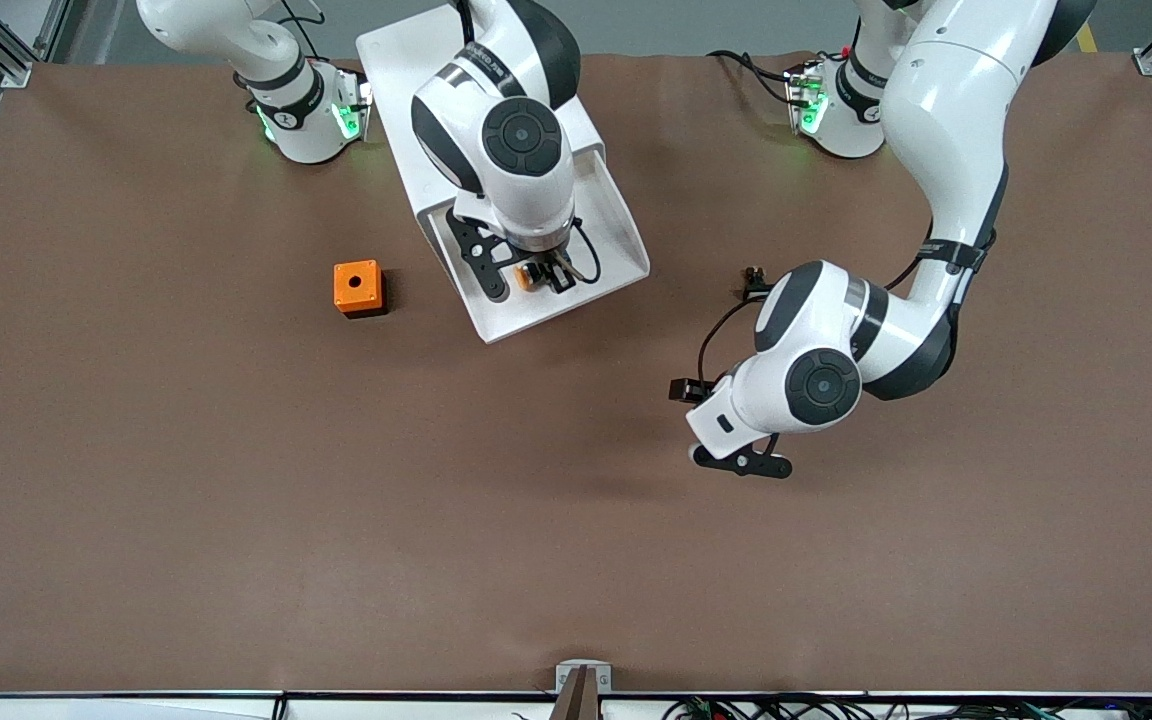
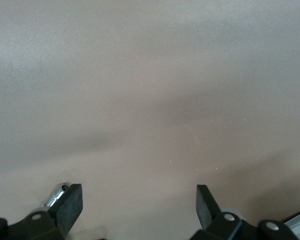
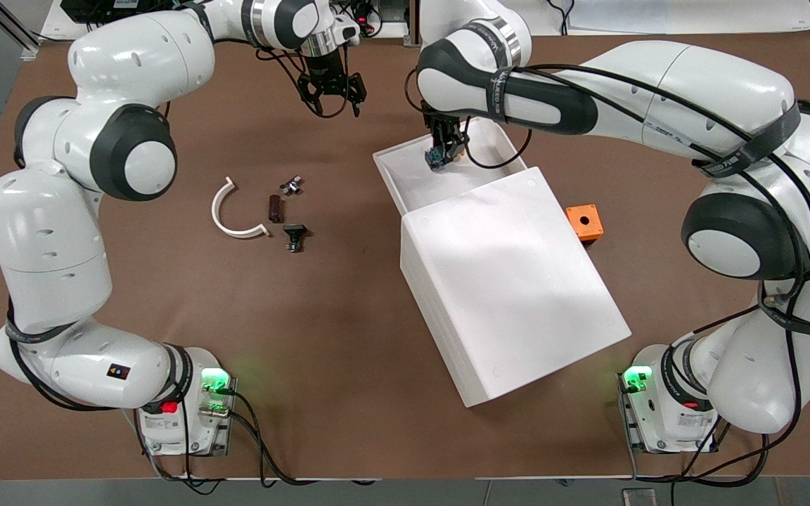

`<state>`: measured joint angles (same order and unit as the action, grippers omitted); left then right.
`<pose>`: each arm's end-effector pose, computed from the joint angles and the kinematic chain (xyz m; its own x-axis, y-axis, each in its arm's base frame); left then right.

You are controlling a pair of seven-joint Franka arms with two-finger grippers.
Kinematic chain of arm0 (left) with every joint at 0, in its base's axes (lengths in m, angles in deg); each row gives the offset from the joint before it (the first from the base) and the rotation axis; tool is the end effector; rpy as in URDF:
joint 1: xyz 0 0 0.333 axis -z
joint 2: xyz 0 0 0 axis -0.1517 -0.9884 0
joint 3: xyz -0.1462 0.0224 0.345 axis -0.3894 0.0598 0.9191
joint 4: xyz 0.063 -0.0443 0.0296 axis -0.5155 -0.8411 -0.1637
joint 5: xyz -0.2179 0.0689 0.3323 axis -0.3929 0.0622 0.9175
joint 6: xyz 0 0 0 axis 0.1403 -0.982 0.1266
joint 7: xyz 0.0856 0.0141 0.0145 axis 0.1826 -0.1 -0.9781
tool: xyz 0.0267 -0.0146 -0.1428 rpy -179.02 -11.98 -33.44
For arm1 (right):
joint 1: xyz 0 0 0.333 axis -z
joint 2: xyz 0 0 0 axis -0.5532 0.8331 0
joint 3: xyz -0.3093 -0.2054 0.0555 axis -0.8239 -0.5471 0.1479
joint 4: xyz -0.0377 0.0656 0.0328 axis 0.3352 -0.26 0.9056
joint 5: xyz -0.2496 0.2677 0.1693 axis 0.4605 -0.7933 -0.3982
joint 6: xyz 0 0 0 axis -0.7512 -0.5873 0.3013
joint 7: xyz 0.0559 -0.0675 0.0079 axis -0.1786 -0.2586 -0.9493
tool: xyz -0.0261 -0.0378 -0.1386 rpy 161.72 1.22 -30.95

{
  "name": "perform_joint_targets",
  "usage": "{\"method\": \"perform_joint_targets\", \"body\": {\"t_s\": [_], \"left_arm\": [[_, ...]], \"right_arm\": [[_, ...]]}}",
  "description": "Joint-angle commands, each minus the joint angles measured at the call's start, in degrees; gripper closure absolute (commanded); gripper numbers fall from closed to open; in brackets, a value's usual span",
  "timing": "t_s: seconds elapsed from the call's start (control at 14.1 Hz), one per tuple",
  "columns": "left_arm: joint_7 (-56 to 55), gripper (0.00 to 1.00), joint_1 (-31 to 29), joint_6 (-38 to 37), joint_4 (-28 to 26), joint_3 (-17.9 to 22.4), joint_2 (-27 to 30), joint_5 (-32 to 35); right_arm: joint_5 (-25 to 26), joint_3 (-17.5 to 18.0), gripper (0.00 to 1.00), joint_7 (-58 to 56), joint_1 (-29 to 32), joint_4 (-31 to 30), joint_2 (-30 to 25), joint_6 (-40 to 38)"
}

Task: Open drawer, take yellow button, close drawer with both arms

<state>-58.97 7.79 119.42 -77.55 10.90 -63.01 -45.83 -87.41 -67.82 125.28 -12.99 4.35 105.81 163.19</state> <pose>0.6666 -0.3508 0.3144 0.9589 -0.1820 -0.2177 -0.1540 -0.9782 0.1395 0.4818 0.5087 0.4316 0.4657 -0.8815 -0.0777 -0.8706 -0.4722 0.1386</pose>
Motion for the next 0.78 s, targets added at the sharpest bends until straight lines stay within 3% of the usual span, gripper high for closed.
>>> {"method": "perform_joint_targets", "body": {"t_s": [0.0, 0.14, 0.36, 0.71], "left_arm": [[-0.9, 0.0, 0.3, 0.2, -0.6, -0.2, 1.1, 1.4], [-0.9, 0.0, 0.2, 0.2, -0.6, -0.2, 1.1, 1.4], [-5.2, 0.0, 1.8, 0.2, -0.6, -1.2, 1.4, 1.5], [-28.1, 0.0, 11.8, 3.1, -0.6, -0.7, 1.9, 4.9]], "right_arm": [[-0.3, -0.9, 0.86, 0.4, 0.0, 5.6, 0.2, -5.1], [-0.3, -1.1, 0.86, 0.0, 1.5, 10.9, 0.0, -11.1], [-0.7, -1.1, 0.86, -7.2, 6.8, 13.2, -3.9, -17.9], [0.1, -1.2, 0.86, -39.6, 19.7, 12.6, -11.7, -30.2]]}}
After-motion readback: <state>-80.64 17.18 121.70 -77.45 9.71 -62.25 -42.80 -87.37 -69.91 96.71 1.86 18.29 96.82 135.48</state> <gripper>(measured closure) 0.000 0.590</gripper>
